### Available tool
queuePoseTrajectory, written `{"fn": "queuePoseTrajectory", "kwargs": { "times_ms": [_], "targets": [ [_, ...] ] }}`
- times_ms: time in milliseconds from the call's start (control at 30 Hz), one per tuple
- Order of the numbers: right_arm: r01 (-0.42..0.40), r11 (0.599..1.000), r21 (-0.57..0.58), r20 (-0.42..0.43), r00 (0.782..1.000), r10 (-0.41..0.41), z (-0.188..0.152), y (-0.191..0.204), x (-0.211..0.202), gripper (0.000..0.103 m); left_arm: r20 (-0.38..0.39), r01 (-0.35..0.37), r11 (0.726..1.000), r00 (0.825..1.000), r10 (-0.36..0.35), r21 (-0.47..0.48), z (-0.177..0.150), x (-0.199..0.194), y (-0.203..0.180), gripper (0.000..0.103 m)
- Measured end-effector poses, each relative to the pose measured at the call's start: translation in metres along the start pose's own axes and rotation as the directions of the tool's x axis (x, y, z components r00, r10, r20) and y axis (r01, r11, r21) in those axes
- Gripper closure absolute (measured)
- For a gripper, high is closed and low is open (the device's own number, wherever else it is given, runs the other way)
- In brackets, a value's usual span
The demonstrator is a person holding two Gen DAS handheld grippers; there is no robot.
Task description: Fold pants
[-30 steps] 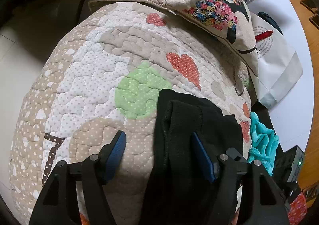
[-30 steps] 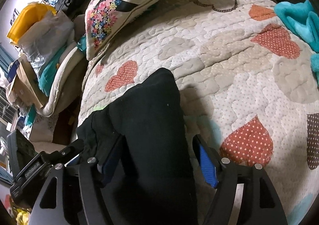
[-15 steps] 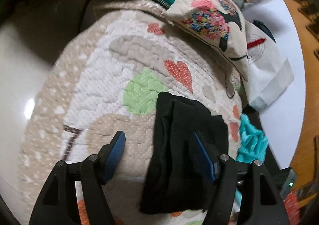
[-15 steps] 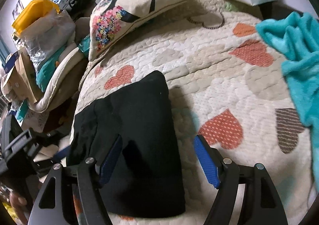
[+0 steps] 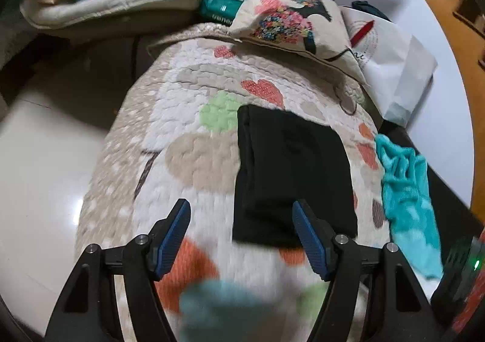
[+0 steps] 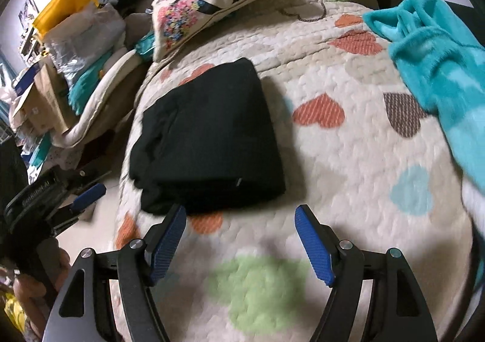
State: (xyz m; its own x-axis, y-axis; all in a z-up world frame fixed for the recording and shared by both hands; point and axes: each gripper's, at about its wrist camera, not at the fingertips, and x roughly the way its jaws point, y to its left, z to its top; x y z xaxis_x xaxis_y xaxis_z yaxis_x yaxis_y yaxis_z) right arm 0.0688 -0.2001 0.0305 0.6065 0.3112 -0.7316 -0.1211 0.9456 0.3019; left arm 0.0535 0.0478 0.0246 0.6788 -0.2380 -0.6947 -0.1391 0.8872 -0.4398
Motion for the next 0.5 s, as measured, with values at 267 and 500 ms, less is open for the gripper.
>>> {"fn": "queuePoseTrajectory", "kwargs": {
  "times_ms": [267,500],
  "targets": [
    [-0.009,1.000,0.020,0.065,0.998,0.008,-0.017,-0.005,-0.032,0.024,0.163,-0.173,0.978,0.975,0.153,0.116,-0.048,-0.073,-0.024,0.034],
    [0.025,1.000,-0.007,0.160,0.987,-0.023,-0.023,-0.010,-0.062,0.024,0.471,-0.303,0.941,0.859,0.202,0.149,-0.059,-0.149,-0.070,0.005]
  ]
}}
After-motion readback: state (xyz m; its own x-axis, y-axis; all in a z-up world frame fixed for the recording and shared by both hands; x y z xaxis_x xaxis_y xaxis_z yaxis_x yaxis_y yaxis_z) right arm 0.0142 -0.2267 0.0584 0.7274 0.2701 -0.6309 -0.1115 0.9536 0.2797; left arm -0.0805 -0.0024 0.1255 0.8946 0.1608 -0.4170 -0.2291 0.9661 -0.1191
